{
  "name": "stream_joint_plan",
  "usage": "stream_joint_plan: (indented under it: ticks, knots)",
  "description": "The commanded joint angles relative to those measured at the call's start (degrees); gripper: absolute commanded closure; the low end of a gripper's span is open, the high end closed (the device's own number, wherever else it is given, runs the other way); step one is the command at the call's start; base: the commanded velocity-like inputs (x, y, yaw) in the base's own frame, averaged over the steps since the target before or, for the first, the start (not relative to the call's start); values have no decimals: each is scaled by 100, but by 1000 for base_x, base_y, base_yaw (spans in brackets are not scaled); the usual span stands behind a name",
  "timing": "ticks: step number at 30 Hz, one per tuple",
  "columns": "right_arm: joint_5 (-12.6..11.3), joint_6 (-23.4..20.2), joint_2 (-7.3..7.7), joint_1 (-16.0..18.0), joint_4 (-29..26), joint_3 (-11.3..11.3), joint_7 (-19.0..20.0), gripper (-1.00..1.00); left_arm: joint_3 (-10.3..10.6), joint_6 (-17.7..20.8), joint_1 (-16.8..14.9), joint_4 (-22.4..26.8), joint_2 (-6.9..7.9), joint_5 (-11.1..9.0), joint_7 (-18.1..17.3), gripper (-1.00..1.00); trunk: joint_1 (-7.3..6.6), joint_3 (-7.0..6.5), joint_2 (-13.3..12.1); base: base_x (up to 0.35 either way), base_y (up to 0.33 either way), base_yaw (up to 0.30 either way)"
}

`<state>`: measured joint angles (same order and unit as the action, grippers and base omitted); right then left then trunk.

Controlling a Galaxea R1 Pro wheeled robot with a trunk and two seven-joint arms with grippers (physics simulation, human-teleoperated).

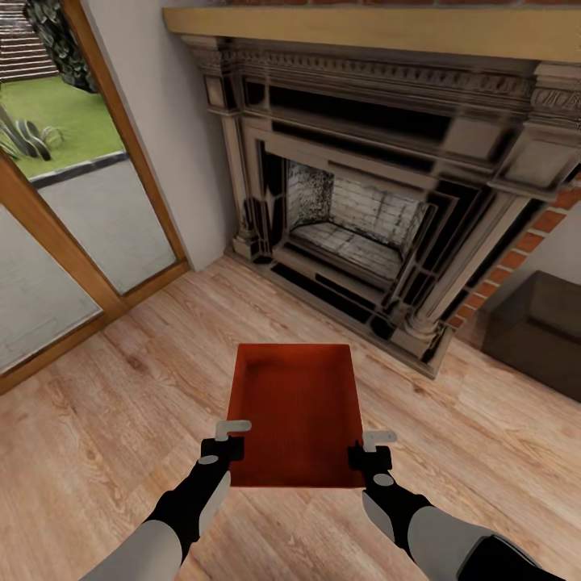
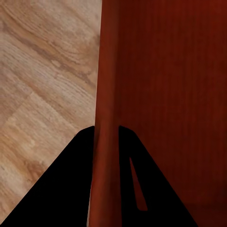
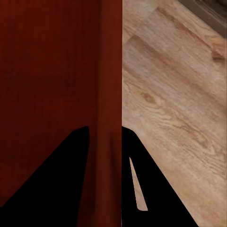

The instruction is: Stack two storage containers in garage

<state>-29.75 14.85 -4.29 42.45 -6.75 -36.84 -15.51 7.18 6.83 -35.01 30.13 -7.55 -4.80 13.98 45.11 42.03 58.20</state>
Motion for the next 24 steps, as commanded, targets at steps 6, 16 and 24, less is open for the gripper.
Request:
stream_joint_plan:
  ticks: [6, 16, 24]
  knots:
    - [-40, 0, 7, 0, 42, -7, -5, 100, -393, 37, -6, 28, 51, 6, 70, 100, 0, -51, 3, 0, 0, 0]
    - [-40, 0, 7, 0, 41, -7, -5, 100, -393, 37, -7, 28, 51, 6, 70, 100, 0, -143, 3, 0, 0, 0]
    - [-40, 0, 7, 0, 42, -7, -5, 100, -393, 36, -6, 28, 51, 6, 70, 100, 0, -217, 3, 0, 0, 0]
